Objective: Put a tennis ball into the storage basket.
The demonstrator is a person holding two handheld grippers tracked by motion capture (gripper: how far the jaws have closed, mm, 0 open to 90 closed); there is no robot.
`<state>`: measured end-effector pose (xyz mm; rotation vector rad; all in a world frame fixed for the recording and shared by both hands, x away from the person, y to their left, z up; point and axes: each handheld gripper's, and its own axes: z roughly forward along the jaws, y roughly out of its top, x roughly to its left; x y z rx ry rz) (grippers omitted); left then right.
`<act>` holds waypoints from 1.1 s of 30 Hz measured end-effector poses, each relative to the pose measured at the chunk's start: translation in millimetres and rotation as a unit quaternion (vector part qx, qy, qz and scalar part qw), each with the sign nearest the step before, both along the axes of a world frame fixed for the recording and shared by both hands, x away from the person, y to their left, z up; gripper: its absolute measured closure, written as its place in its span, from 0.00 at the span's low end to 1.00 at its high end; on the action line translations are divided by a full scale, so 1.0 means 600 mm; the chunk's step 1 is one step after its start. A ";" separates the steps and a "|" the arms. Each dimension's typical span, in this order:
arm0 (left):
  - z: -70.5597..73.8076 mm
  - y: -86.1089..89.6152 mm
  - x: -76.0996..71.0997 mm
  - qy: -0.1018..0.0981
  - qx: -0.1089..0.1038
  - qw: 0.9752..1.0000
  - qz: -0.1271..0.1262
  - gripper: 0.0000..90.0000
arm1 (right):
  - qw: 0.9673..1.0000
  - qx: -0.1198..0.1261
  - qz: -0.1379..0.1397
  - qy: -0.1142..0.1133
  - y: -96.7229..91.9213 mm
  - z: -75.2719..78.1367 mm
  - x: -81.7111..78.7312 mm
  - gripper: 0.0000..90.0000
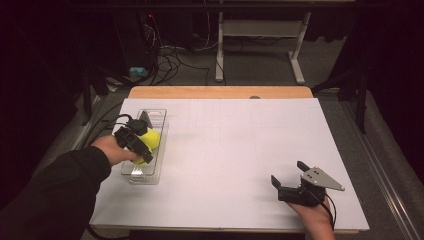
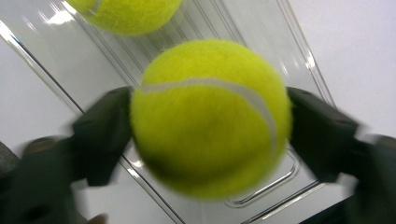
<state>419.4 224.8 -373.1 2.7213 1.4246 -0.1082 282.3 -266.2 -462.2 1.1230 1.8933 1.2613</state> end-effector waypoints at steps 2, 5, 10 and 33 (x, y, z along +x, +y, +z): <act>0.005 0.000 0.000 -0.003 -0.009 1.000 0.001 0.01 | 1.000 0.000 0.000 0.000 0.000 0.000 0.000 0.00; 0.007 -0.001 0.000 -0.002 -0.007 1.000 0.001 0.01 | 1.000 -0.001 0.001 0.000 0.001 0.000 0.000 0.00; 0.007 -0.001 0.000 -0.002 -0.006 1.000 0.004 0.01 | 1.000 -0.002 0.000 -0.001 0.000 0.000 0.000 0.00; 0.018 -0.057 -0.006 -0.018 -0.015 0.999 -0.022 0.00 | 1.000 -0.002 0.000 -0.001 0.001 0.001 -0.001 0.00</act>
